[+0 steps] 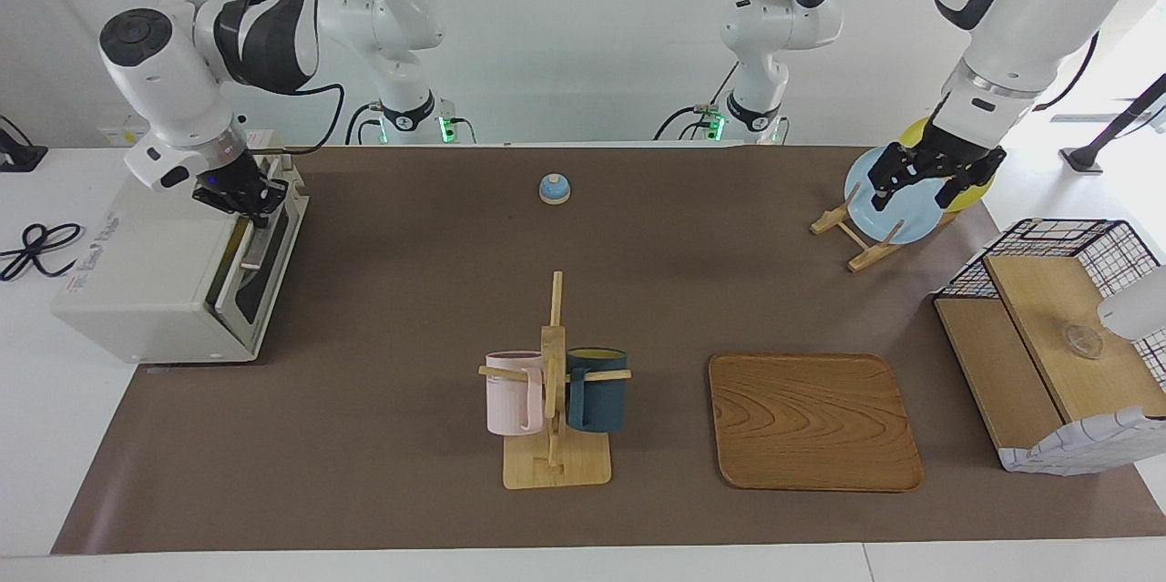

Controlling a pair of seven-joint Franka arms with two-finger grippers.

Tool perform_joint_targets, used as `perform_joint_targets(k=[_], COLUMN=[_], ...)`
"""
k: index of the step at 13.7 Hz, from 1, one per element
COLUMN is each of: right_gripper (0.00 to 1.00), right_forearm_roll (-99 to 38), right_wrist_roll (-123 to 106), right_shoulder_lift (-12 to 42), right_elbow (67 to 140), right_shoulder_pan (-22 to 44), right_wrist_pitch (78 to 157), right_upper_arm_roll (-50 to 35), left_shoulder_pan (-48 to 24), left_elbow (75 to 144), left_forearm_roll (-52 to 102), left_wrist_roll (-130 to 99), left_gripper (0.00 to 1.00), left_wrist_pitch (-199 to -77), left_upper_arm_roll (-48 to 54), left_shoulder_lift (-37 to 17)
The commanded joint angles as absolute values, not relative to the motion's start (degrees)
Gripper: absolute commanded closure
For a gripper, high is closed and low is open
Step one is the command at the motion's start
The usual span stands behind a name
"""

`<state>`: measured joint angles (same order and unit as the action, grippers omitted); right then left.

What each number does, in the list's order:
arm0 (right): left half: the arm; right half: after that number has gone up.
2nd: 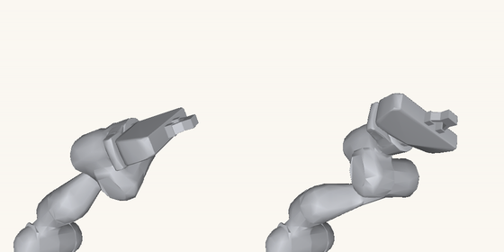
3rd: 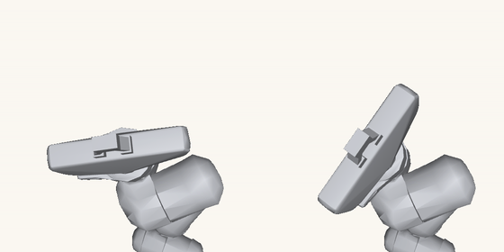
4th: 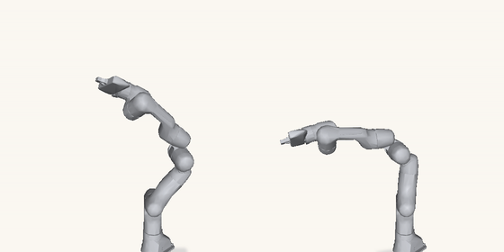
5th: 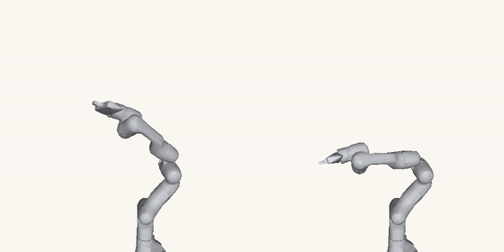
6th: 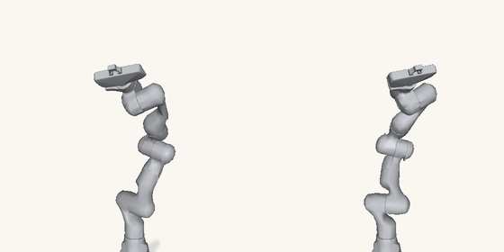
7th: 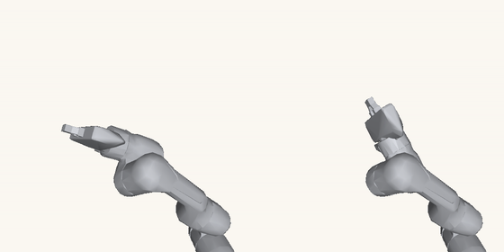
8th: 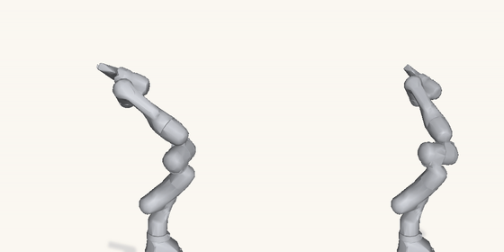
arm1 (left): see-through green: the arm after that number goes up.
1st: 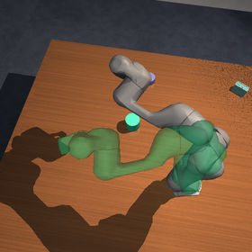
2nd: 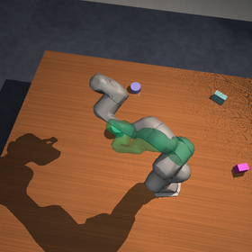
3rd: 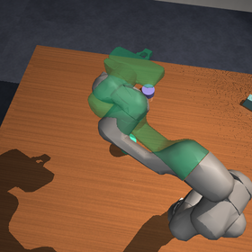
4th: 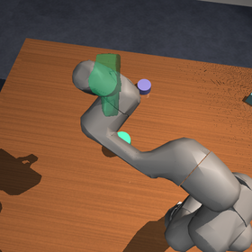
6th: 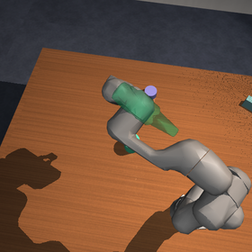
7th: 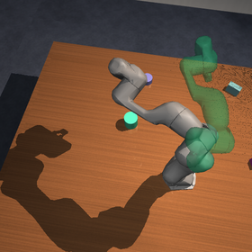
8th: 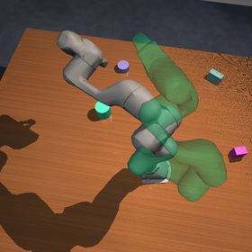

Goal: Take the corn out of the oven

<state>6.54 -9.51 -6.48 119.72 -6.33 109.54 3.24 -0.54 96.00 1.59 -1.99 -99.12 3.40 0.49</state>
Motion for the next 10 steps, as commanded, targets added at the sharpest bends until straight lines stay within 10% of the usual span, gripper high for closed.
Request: perform_joint_targets(k=[1,10], right_gripper=[1.0,1.0], right_forearm_roll=[5.5,1.7], right_wrist_roll=[-8.8,-5.2], right_shoulder_lift=[-3.4,3.4], right_elbow=[121.2,122.1], right_shoulder_pan=[-6.6,-2.8], right_wrist_pitch=[114.4,123.3], right_upper_arm_roll=[3.1,2.6], left_shoulder_pan=[-1.7,-5.7], left_elbow=[98.3,99.1], left_forearm_roll=[2.7,5.1], left_wrist_roll=[-1.8,-1.8], left_gripper=[0.0,0.0], left_wrist_pitch=[-102.0,-106.4], left_upper_arm_roll=[3.3,3.3], left_shoulder_lift=[0.8,-4.0])
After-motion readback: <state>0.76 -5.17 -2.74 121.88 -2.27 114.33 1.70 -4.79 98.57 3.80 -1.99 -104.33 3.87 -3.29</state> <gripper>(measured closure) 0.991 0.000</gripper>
